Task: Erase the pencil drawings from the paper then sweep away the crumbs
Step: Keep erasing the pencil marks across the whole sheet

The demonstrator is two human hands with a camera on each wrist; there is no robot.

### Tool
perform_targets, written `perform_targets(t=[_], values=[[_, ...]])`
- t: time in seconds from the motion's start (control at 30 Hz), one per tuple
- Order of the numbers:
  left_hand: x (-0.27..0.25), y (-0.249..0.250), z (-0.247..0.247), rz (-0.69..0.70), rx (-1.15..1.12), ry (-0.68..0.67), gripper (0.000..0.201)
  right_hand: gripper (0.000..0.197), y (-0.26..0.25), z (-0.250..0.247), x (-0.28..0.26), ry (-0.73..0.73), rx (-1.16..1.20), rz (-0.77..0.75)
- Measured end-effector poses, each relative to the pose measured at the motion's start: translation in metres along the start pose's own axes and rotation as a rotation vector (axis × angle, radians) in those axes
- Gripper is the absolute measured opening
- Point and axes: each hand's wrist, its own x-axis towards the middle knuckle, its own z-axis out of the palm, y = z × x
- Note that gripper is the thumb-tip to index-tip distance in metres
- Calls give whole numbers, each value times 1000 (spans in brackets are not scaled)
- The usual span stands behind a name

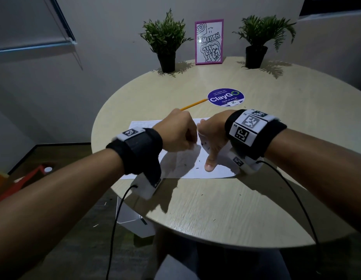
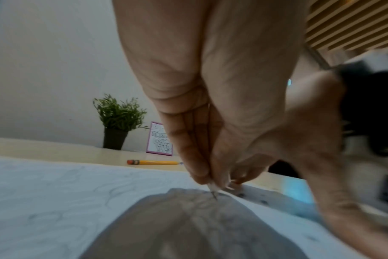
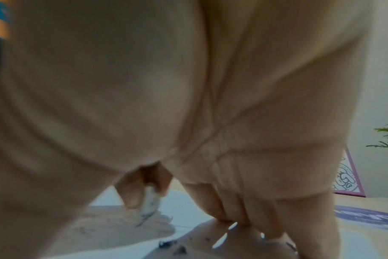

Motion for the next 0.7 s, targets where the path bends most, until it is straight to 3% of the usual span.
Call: perform_targets(t=[0.13, 0.47, 0.6, 0.7], values=[[12, -10, 0, -74, 12, 53, 4, 96, 1, 3, -2, 22, -42, -7], [-17, 1, 3, 39, -2, -67, 9, 93, 1, 1, -5, -18, 22, -19], [5, -4, -4, -33, 13, 43, 7, 98, -3, -1, -5, -18, -22, 0], [6, -4, -1, -29, 36, 21, 6, 100, -3, -1, -3, -22, -31, 2]])
